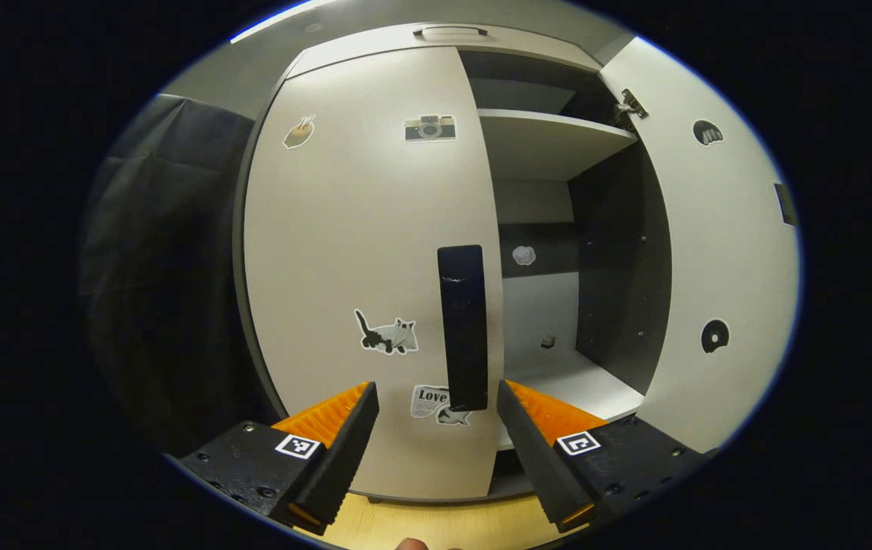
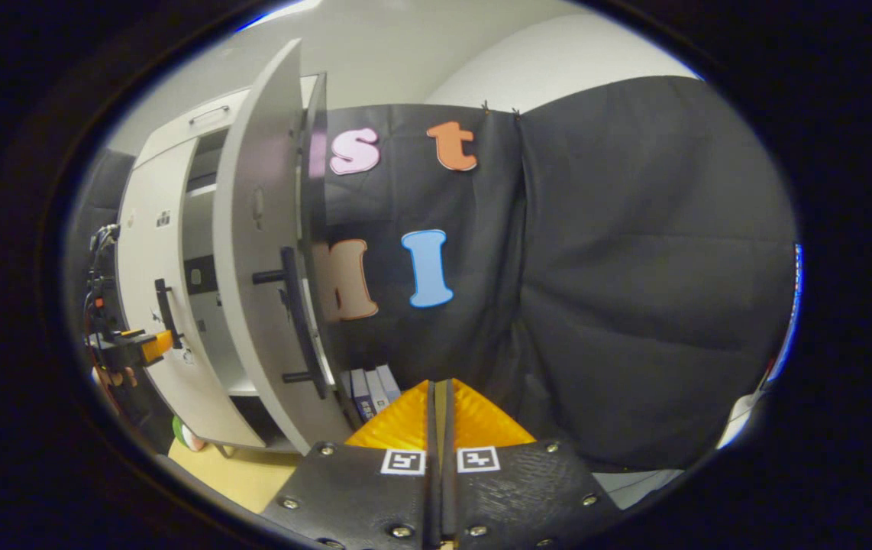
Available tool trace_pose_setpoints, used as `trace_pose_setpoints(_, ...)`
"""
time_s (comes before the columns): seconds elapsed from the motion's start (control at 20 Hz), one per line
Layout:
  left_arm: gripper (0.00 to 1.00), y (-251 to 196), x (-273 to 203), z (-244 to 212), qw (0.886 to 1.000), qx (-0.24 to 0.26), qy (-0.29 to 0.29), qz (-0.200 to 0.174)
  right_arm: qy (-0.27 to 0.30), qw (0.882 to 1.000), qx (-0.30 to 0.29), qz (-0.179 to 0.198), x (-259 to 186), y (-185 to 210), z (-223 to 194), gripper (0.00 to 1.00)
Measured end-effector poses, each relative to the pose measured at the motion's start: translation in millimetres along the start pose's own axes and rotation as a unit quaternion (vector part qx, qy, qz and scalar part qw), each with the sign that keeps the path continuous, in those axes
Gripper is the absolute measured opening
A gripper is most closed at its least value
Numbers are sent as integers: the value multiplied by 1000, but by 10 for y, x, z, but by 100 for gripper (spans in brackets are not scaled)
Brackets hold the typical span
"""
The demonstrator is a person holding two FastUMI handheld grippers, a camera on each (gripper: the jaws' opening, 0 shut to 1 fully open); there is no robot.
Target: Open the right door of the double-door shoe cabinet with the right hand, and open the left door with the left hand.
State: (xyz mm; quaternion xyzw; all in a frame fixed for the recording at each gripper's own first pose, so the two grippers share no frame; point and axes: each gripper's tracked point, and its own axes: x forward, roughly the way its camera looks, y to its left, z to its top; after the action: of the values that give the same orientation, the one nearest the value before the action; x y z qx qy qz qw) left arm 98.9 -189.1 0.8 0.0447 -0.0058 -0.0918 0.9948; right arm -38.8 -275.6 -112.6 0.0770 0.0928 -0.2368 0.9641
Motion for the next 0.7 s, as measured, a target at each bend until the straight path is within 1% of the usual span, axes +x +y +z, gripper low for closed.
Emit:
trace_pose_setpoints(0.05, 97, 5, 43, 3, 1000, 0, -1, 3, 2, 1000, -3, -1, 25, -25, -21, 1)
trace_pose_setpoints(0.1, 97, 3, 82, -6, 1000, 1, 0, 5, 4, 1000, -8, 1, 53, -36, -41, 5)
trace_pose_setpoints(0.15, 97, -10, 118, -15, 1000, 2, 2, 6, 6, 1000, -11, 1, 96, -41, -50, 5)
trace_pose_setpoints(0.2, 96, -18, 152, -20, 1000, 1, 3, 8, 8, 1000, -13, 5, 129, -39, -54, 1)
trace_pose_setpoints(0.35, 96, -100, 263, -16, 1000, -11, 1, 7, 17, 999, -24, 16, 236, 6, -96, 1)
trace_pose_setpoints(0.5, 93, -176, 390, 24, 1000, -21, -6, 6, 9, 999, -38, 19, 316, -2, -72, 1)
trace_pose_setpoints(0.55, 92, -197, 432, 31, 1000, -20, -8, 3, 6, 999, -42, 18, 354, -5, -69, 1)
trace_pose_setpoints(0.6, 87, -219, 468, 28, 1000, -19, -8, 0, 4, 999, -46, 15, 384, -33, -70, 1)
trace_pose_setpoints(0.65, 86, -238, 510, 10, 1000, -18, -5, -3, 1, 999, -48, 11, 422, -52, -63, 1)
trace_pose_setpoints(0.7, 79, -249, 519, -32, 1000, -19, 4, -4, 0, 999, -49, 10, 450, -57, -55, 1)
